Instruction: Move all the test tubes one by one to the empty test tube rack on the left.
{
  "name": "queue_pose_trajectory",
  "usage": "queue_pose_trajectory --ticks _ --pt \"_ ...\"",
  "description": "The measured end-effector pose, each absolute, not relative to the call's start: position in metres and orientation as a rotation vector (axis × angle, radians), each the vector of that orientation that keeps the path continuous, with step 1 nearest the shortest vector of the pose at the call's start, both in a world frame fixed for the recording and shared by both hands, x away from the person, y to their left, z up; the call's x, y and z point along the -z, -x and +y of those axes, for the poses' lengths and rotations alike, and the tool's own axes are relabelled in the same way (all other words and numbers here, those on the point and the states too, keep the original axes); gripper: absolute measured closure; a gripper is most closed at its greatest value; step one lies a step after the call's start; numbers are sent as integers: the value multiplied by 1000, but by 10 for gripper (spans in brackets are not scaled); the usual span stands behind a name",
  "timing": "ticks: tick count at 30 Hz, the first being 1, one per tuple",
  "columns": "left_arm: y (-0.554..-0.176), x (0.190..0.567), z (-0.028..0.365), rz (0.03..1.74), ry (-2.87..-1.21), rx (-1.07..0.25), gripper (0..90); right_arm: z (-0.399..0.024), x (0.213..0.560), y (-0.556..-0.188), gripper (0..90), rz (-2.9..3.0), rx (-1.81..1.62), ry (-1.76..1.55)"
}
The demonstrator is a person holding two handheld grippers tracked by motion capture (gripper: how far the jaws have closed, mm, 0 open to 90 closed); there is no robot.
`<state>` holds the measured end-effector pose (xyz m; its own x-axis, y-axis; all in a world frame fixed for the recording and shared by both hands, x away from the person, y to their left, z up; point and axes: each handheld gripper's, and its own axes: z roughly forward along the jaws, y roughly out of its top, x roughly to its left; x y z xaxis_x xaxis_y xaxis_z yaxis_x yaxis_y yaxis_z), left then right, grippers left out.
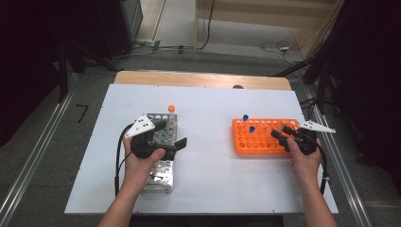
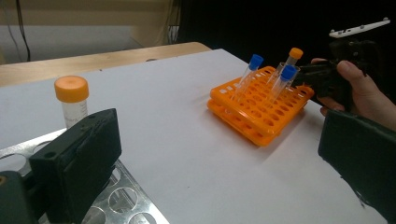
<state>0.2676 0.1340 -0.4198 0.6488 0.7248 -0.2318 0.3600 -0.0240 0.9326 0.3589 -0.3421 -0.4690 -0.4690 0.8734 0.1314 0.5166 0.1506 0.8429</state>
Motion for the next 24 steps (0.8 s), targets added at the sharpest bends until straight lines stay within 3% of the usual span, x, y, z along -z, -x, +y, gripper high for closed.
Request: queue_pose_trajectory --ticks 2,13,24 --pt "-267 420 134 905 -1632 -365 0 -342 471 -359 567 2018 -1223 -1354" --pt "-268 422 134 913 -1636 -358 0 -339 478 -357 710 1950 -1144 -1327" --pt "-266 422 132 908 -1643 -365 0 -345 467 -353 725 1917 -1212 -1324"
